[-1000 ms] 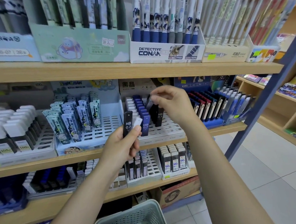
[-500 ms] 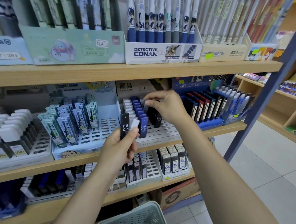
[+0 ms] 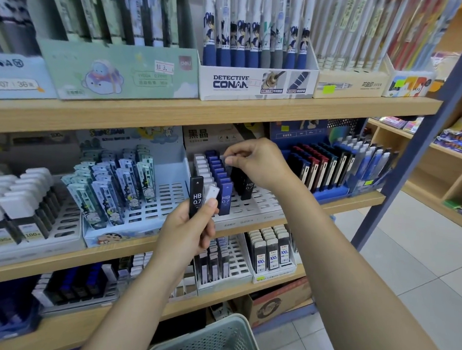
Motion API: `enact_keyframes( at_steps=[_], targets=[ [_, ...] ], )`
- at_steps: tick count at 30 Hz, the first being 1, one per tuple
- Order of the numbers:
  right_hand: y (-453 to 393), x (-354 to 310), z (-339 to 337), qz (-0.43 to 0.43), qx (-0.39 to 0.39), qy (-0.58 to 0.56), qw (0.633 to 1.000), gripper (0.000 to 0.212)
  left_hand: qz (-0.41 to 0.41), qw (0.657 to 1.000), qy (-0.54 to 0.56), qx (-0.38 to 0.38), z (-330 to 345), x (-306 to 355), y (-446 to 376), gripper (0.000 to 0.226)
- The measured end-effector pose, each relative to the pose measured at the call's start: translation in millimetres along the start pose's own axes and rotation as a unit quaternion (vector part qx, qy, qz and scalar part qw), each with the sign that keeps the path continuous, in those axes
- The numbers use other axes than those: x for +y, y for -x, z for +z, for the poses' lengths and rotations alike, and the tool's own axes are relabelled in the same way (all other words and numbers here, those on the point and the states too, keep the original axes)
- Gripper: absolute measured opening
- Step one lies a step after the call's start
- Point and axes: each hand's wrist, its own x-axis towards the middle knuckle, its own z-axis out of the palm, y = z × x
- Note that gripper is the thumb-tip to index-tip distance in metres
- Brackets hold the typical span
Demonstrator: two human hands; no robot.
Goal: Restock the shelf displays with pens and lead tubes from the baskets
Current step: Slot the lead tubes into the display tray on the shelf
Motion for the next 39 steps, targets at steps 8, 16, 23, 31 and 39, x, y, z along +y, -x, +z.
enact_keyframes(
  at_steps=[8,16,23,31,39],
  targets=[
    [-2,-6,4,0.012,0.000,0.025,1.000,0.024,0.002,1.000,0.002,-0.002,-1,0,-1,0.030],
    [1,2,14,0.003,0.061,-0.034,0.998,0.022,0.002,1.000,0.004,-0.004,-2,0,1,0.030],
    [10,-3,12,-0.017,0.117,0.036,0.992,0.009,0.000,1.000,0.008,-0.002,-4,0,0,0.029],
    [23,-8,9,0.022,0.024,0.119,0.992,0.040,-0.002,1.000,0.008,-0.001,-3,-2,0,0.028],
    [21,-15,4,0.053,-0.030,0.187,0.981,0.057,-0.001,1.000,-0.001,-0.007,-3,-1,0,0.031]
  ],
)
